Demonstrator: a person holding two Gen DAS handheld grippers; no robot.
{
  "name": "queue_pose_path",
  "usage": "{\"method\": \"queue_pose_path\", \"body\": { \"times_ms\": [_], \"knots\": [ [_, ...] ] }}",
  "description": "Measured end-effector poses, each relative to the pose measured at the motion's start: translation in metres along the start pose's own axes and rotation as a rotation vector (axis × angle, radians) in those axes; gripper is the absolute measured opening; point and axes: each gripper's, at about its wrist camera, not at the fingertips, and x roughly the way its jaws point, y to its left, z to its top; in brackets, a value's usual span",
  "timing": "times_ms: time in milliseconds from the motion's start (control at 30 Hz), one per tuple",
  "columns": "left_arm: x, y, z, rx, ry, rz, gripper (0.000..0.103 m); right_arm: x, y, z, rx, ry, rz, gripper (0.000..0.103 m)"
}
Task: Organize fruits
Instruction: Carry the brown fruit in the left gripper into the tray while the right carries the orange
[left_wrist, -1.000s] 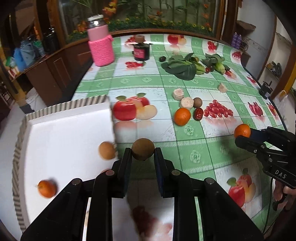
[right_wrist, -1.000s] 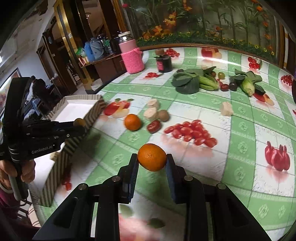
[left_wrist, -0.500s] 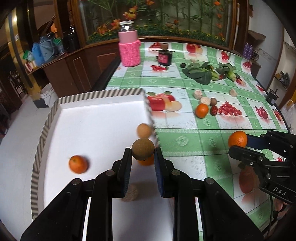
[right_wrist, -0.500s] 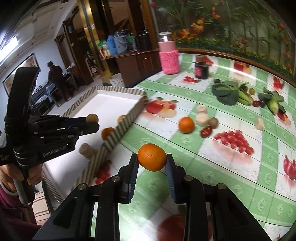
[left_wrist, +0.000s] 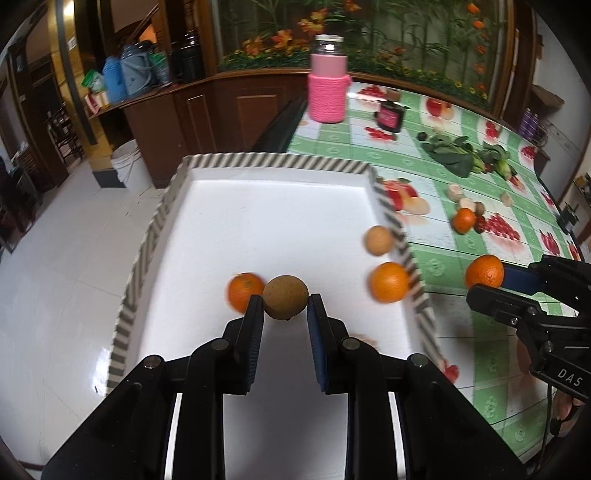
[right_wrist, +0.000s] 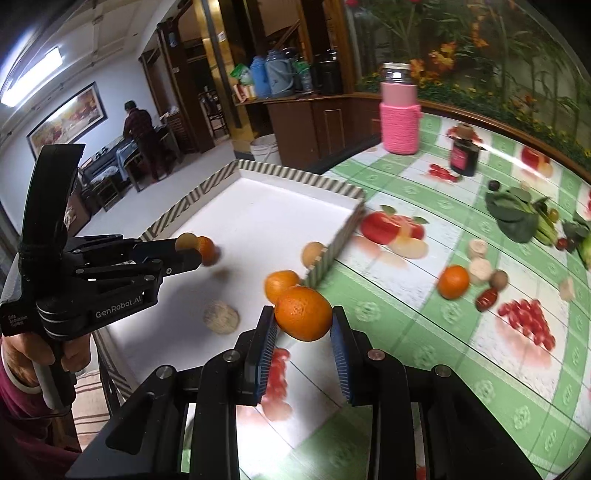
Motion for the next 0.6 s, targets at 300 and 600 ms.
{"method": "queue_pose_path", "body": {
  "times_ms": [300, 600],
  "knots": [
    [0.011, 0.035, -0.011, -0.063, 0.039, 0.015, 0.022, 0.033, 0.019, 0.025, -0.056, 0.035, 0.032, 0.030],
    [0.024, 0.042, -0.015, -0.074, 0.083, 0.011, 0.022, 0.085, 0.034, 0.048, -0.116, 0.102, 0.041, 0.030]
  ]
}}
